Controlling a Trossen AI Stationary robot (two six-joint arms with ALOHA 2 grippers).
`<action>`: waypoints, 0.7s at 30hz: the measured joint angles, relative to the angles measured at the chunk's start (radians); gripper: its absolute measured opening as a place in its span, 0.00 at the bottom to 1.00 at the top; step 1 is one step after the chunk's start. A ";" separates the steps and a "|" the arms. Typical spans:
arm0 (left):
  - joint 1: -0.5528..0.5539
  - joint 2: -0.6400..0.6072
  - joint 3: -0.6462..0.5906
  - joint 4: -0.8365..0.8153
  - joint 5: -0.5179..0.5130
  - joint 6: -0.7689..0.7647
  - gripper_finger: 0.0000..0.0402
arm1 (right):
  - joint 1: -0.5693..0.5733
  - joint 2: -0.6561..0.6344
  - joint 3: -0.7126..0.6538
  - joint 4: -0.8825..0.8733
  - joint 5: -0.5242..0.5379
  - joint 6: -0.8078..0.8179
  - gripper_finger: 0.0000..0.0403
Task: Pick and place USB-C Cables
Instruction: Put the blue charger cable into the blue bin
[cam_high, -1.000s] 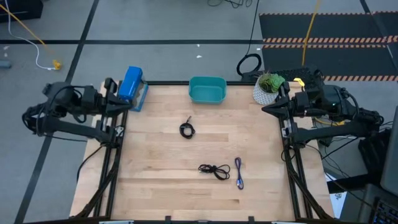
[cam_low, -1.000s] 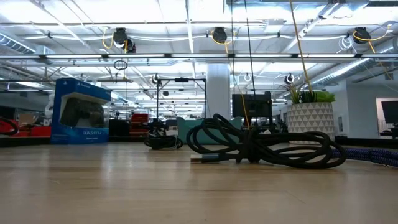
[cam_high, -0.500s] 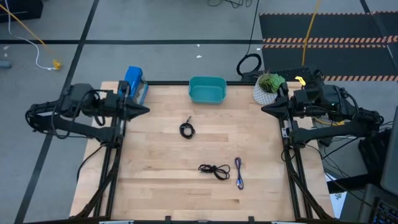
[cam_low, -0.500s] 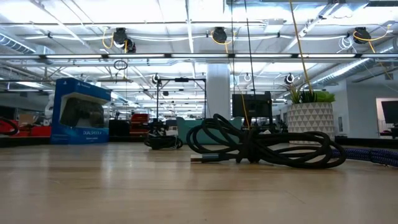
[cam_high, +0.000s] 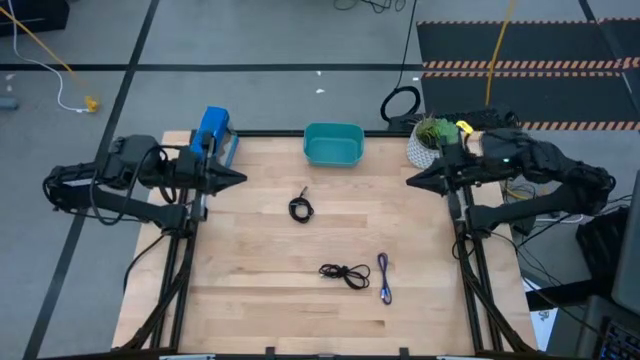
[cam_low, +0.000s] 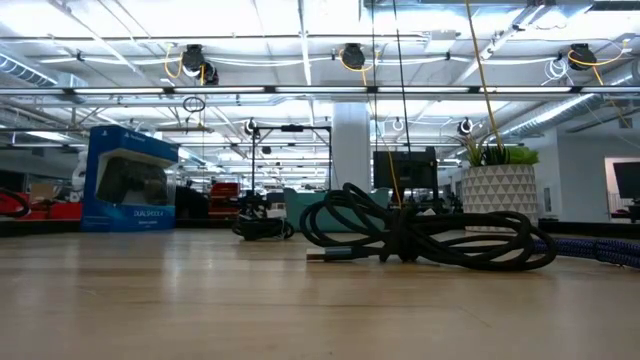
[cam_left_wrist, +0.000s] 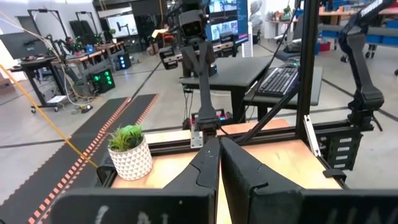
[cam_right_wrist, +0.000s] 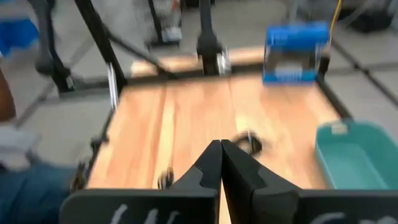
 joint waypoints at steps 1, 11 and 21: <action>0.000 0.006 0.000 0.000 0.000 0.002 0.05 | 0.000 0.019 0.021 -0.041 0.000 -0.001 0.00; 0.000 0.049 0.000 -0.002 0.000 0.011 0.05 | 0.000 0.184 0.138 -0.341 -0.008 0.069 0.00; 0.000 0.107 0.000 -0.003 0.000 0.005 0.05 | 0.001 0.280 0.141 -0.540 -0.010 0.135 0.00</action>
